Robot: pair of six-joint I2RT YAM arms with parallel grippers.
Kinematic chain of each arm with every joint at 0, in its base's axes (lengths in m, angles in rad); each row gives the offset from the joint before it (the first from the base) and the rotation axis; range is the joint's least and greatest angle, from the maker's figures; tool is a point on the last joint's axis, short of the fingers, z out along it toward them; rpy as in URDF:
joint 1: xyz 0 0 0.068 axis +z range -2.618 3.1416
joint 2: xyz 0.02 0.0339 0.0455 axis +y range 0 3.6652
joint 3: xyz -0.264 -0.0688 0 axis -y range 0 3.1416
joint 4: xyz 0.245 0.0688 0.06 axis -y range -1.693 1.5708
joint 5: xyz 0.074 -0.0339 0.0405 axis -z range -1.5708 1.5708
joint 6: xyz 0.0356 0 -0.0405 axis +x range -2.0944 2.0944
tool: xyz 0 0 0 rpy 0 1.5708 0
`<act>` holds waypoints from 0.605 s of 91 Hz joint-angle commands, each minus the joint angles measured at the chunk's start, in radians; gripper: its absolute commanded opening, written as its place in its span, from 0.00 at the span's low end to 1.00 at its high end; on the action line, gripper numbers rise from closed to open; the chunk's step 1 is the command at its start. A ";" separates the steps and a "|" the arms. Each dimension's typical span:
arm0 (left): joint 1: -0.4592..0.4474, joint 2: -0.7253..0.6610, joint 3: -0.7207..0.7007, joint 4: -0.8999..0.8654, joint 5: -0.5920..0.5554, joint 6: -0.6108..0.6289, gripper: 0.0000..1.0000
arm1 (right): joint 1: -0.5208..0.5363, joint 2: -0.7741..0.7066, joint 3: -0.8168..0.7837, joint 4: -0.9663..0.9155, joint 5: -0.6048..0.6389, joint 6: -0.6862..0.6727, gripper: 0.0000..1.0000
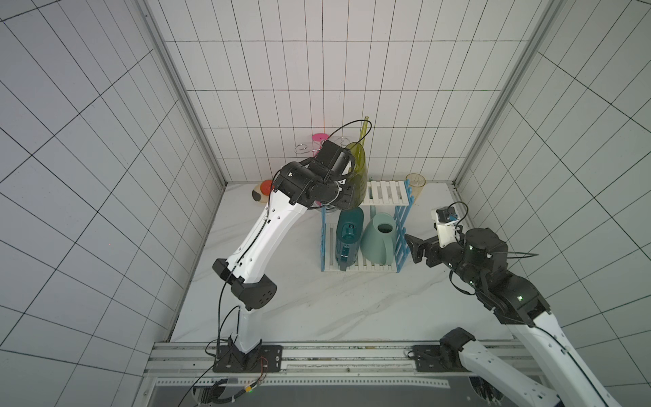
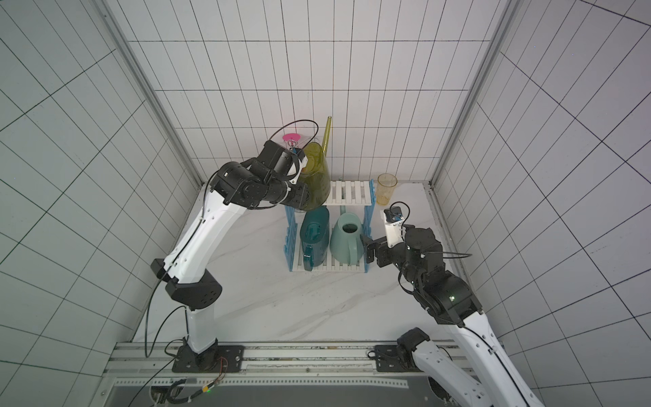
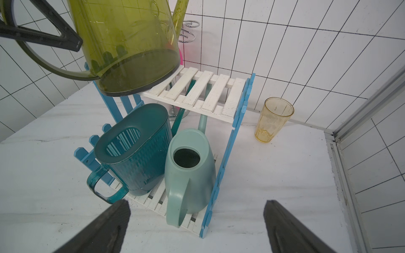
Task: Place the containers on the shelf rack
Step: 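Place the container on the shelf.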
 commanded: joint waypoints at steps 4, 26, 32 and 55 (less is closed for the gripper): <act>0.002 0.017 -0.007 0.015 -0.022 0.023 0.37 | -0.010 -0.007 -0.004 0.027 0.002 0.012 0.99; 0.000 -0.019 -0.028 0.029 -0.022 0.028 0.37 | -0.012 -0.020 -0.016 0.028 0.007 0.017 0.99; -0.001 -0.045 -0.053 0.046 -0.016 0.030 0.37 | -0.012 -0.022 -0.017 0.028 0.007 0.018 0.99; -0.004 -0.109 -0.137 0.095 -0.010 0.033 0.42 | -0.011 -0.025 -0.017 0.028 0.004 0.021 0.99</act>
